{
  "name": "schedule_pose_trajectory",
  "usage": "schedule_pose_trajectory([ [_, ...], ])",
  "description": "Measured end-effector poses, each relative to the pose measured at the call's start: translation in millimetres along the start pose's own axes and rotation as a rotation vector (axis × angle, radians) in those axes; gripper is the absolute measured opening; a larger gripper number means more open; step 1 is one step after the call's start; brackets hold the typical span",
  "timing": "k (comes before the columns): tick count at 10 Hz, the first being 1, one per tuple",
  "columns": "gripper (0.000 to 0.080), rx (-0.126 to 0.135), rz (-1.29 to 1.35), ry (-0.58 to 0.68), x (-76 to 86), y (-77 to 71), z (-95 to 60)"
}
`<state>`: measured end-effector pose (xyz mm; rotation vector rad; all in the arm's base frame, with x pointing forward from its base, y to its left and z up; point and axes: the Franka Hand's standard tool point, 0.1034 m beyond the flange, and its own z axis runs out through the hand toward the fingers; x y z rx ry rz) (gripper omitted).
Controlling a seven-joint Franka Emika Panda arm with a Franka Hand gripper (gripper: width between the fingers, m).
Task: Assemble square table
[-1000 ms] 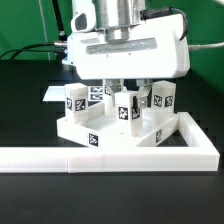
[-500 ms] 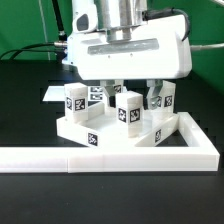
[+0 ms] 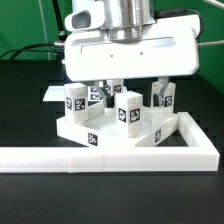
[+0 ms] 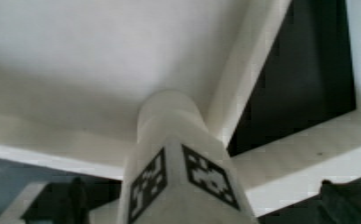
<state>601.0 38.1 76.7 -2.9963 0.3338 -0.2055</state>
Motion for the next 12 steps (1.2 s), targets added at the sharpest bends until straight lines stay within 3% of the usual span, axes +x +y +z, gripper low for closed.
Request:
schedule_pose_trajectory([
  [2, 0.0649, -0.003, -0.148, -0.021, 1.6, 8.0, -1.0],
  [9, 0.0649, -0.046, -0.615, -0.032, 4.0, 1.9, -2.6],
  [12, 0.0636, -0.048, -0.666, -0.031, 5.3, 2.6, -3.0],
])
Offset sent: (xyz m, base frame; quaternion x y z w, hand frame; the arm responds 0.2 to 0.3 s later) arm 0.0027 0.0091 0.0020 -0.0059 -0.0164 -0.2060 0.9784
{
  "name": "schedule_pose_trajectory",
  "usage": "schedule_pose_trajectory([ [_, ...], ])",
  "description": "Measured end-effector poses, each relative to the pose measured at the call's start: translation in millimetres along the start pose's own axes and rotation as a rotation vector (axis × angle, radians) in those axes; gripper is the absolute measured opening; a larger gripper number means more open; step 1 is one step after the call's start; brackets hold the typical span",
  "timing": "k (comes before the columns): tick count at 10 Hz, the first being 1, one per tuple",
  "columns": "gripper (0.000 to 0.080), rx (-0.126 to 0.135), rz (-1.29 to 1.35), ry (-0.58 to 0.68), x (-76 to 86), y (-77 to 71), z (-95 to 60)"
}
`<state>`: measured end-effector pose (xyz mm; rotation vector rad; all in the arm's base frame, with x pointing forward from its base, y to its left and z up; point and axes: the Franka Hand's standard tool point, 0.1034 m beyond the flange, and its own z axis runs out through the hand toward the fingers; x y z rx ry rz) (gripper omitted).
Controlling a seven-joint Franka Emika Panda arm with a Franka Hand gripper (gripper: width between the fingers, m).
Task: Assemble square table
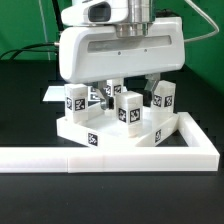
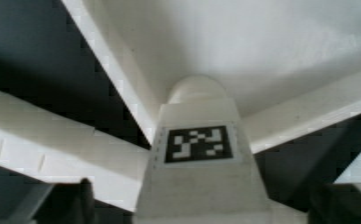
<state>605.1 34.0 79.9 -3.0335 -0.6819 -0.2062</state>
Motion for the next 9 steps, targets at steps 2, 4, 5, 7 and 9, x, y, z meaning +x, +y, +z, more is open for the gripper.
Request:
schedule_pose_trajectory([
  [2, 0.0464, 0.0, 0.0, 0.0, -0.1, 0.0, 0.1],
  [4, 0.0289, 0.0, 0.031, 0.0, -0.1, 0.0, 0.2],
  [5, 0.0289, 0.001, 0.045, 0.0, -0.2, 0.1, 0.2],
  [7, 0.0289, 0.006, 0.192, 0.006, -1.8, 2.5, 0.6],
  [9, 0.0289, 0.001, 0.397, 0.022, 1.0, -3.0, 1.5],
])
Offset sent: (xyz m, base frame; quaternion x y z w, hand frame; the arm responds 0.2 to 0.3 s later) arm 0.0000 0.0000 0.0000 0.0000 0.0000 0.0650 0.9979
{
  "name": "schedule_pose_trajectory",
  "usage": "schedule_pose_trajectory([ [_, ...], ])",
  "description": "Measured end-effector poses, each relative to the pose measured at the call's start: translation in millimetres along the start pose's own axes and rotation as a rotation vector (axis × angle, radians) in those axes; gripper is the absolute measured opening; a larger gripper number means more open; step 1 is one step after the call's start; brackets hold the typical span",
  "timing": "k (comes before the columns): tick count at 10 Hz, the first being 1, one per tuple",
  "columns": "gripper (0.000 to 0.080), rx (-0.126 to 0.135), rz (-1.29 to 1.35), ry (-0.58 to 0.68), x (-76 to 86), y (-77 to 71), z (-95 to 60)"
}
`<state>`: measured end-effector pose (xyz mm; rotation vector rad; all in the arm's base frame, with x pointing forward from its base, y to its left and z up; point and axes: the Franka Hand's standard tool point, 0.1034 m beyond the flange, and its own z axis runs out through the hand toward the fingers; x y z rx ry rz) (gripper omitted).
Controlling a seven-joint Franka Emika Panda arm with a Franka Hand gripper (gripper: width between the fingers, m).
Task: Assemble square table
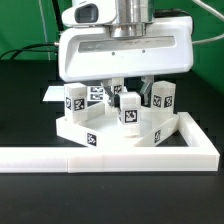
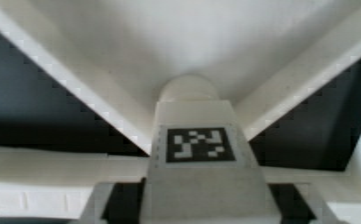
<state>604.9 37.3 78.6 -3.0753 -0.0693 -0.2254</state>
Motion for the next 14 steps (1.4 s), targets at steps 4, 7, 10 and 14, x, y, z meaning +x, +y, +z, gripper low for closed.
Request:
schedule_pose_trajectory([
  [4, 0.029, 0.015, 0.46, 0.016, -1.1, -14.2, 1.4],
  [7, 0.029, 0.021, 0.786, 0.003, -3.2, -31.6, 2.7],
  [10, 0.0299, 0.028, 0.907, -0.001, -3.4, -35.1, 3.0],
  [14, 0.0616, 0.028, 0.674, 0.003, -3.2, -36.0, 3.6],
])
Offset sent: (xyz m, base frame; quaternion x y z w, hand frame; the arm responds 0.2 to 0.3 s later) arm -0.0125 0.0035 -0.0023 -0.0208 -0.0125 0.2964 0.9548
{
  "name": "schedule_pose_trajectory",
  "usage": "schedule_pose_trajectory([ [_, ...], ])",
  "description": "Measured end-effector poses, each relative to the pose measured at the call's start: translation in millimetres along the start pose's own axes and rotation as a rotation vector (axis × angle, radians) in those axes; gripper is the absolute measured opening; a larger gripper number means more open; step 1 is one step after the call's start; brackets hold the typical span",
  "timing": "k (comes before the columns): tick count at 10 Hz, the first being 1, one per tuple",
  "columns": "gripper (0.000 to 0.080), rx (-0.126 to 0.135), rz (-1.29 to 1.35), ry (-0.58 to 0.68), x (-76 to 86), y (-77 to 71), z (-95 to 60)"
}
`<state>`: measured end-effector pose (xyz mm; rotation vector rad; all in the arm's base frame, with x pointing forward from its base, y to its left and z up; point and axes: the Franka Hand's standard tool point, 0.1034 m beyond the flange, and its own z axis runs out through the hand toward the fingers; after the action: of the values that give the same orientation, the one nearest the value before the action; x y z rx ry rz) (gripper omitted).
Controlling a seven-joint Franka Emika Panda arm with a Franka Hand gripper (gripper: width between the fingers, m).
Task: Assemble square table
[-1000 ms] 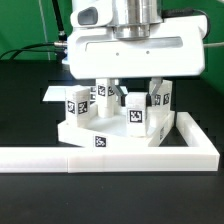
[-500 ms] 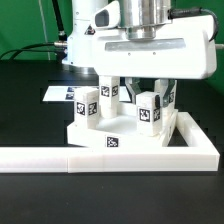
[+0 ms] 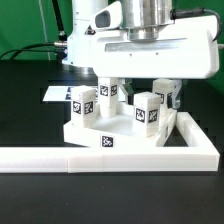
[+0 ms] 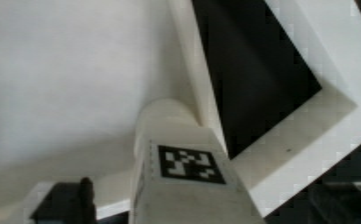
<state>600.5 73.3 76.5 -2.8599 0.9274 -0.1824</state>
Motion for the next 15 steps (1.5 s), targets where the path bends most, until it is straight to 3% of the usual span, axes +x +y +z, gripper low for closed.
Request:
schedule_pose_trajectory([
  [9, 0.0649, -0.026, -0.738, 0.005, 2.1, 0.3, 0.2],
  [15, 0.0637, -0.04, -1.074, 0.003, 4.6, 6.2, 1.5],
])
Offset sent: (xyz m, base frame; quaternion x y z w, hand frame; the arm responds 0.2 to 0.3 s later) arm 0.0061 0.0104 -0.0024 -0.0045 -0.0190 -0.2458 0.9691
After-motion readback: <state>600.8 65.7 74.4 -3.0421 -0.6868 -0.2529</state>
